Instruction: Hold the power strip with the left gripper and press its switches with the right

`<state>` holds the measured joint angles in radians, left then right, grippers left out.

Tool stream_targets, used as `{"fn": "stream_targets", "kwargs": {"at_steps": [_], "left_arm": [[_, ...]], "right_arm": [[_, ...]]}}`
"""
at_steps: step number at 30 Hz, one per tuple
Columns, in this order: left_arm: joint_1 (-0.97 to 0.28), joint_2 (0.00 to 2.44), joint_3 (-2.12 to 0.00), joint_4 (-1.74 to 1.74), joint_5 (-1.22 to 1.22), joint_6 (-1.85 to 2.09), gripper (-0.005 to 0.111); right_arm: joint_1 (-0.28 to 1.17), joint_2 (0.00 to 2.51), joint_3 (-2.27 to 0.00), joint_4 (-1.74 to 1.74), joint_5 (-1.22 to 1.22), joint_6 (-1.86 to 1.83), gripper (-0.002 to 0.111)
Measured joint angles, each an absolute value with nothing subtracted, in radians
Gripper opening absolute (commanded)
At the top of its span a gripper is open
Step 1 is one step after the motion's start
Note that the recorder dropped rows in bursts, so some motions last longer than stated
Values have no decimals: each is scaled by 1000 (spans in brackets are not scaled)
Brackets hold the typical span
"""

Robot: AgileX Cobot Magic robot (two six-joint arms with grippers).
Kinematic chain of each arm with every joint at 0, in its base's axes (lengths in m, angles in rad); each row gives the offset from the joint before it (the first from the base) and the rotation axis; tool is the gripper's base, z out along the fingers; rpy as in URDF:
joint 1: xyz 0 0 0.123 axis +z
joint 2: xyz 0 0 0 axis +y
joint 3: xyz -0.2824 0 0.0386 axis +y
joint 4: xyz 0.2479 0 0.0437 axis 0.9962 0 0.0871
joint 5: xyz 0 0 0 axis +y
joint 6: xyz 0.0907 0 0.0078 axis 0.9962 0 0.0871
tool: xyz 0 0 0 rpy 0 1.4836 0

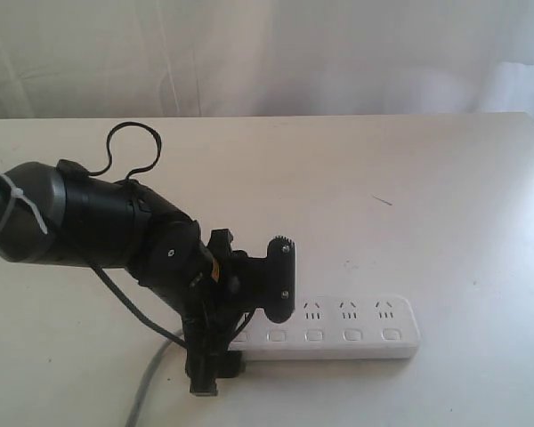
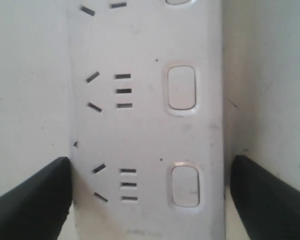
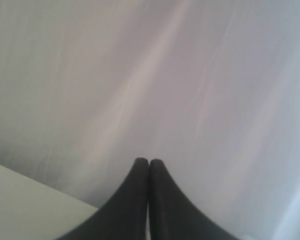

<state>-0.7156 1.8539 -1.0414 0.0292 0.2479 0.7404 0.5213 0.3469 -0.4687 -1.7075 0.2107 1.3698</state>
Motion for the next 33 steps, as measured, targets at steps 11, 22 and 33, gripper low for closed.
{"fn": "stream_targets", "kwargs": {"at_steps": [11, 22, 33], "left_arm": [[-716, 1801, -1074, 75, 493, 747, 89], [-718, 1524, -1170, 79, 597, 700, 88], [-718, 1158, -1186, 81, 687, 494, 72]], "right_arm": [[521, 277, -467, -1700, 169, 1370, 0], [521, 189, -406, -1700, 229, 1358, 0], [521, 9, -355, -1688, 353, 1358, 0]]}}
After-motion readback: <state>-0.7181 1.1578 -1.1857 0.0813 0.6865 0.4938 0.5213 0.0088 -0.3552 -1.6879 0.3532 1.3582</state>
